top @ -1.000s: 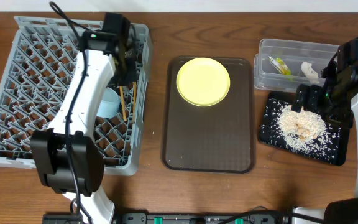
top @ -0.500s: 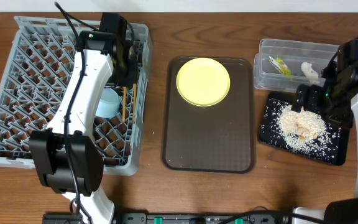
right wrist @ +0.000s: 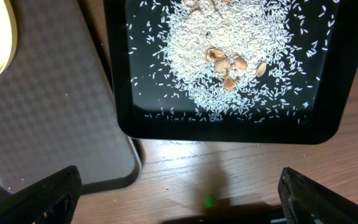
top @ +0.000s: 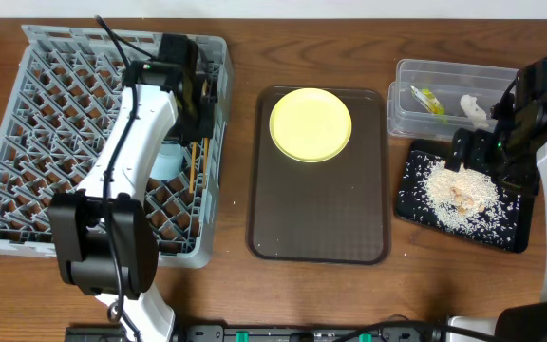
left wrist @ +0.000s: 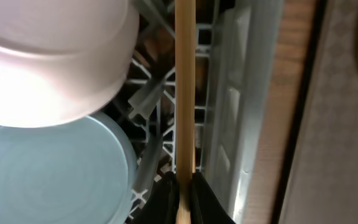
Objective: Sort waste into correct bins and load items into the dishwasher
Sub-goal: 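Insert the chopstick into the rack and open the left gripper, then move the left gripper to the yellow plate and grasp its rim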
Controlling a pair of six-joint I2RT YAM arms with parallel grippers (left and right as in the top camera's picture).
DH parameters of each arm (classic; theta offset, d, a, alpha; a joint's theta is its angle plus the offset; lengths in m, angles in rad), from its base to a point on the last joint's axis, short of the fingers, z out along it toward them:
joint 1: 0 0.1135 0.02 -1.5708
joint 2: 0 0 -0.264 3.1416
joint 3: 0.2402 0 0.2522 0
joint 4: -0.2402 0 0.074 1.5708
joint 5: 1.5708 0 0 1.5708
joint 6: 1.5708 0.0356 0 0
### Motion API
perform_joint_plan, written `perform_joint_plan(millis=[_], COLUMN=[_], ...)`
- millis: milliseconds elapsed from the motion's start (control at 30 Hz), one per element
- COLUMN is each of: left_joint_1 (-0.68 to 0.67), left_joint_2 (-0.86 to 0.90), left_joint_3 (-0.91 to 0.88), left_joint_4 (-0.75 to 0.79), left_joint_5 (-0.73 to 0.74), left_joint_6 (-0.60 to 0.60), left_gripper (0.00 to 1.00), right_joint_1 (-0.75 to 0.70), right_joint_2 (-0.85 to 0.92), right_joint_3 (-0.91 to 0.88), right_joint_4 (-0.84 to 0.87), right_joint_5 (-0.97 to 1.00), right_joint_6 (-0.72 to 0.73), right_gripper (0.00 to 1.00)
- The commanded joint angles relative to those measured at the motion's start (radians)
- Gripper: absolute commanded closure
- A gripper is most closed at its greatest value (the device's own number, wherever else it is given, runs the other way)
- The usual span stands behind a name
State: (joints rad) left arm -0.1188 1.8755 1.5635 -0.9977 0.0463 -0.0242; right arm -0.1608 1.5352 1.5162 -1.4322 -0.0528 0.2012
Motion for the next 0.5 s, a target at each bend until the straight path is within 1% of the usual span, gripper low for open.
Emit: perform_joint_plan(millis=[0,33,100,200,267,333,367,400,467], left_joint_1=[0.003,0.003,0.003,0.003,0.002,-0.001,-0.005,-0.011,-0.031], left_joint_2=[-0.006,-0.006,-0.006,-0.007,-0.008,-0.018,-0.029,-0.043,-0.077], left_joint_3=[-0.031,-0.035,-0.037,-0.034,-0.027,-0.012,-0.004,0.003,0.013], left_joint_4=[0.014,0.017,0.017,0.017,0.014,-0.001,-0.005,-0.005,0.007], left_joint_5=[-0.001,-0.001,-0.001,-0.001,-0.001,-0.001,-0.001,0.000,-0.001], left_joint_6=[0.018,0.018,0.017,0.017,0.017,0.016,0.016,0.015,0.016], left_gripper=[0.92,0.92,0.84,0.59,0.50,0.43,0.41,0.39,0.39], right_joint_1=[-0.002,-0.002,-0.002,-0.002,-0.002,-0.002,-0.002,-0.002,-0.002], right_joint_2=[-0.008,-0.008,-0.008,-0.008,-0.008,-0.008,-0.008,-0.008,-0.008], right_joint_3=[0.013,0.013,0.013,0.013,0.013,0.013,0.013,0.013,0.013], right_joint_4=[-0.003,-0.004,-0.004,-0.004,-0.004,-0.004,-0.004,-0.004,-0.002], right_joint_5=[-0.004,-0.004,-0.005,-0.004,-0.004,-0.004,-0.004,-0.004,-0.004], right_joint_6=[0.000,0.000,0.000,0.000,0.000,0.000,0.000,0.000,0.000], right_gripper=[0.01,0.01,0.01,0.01,0.01,0.01,0.01,0.01,0.01])
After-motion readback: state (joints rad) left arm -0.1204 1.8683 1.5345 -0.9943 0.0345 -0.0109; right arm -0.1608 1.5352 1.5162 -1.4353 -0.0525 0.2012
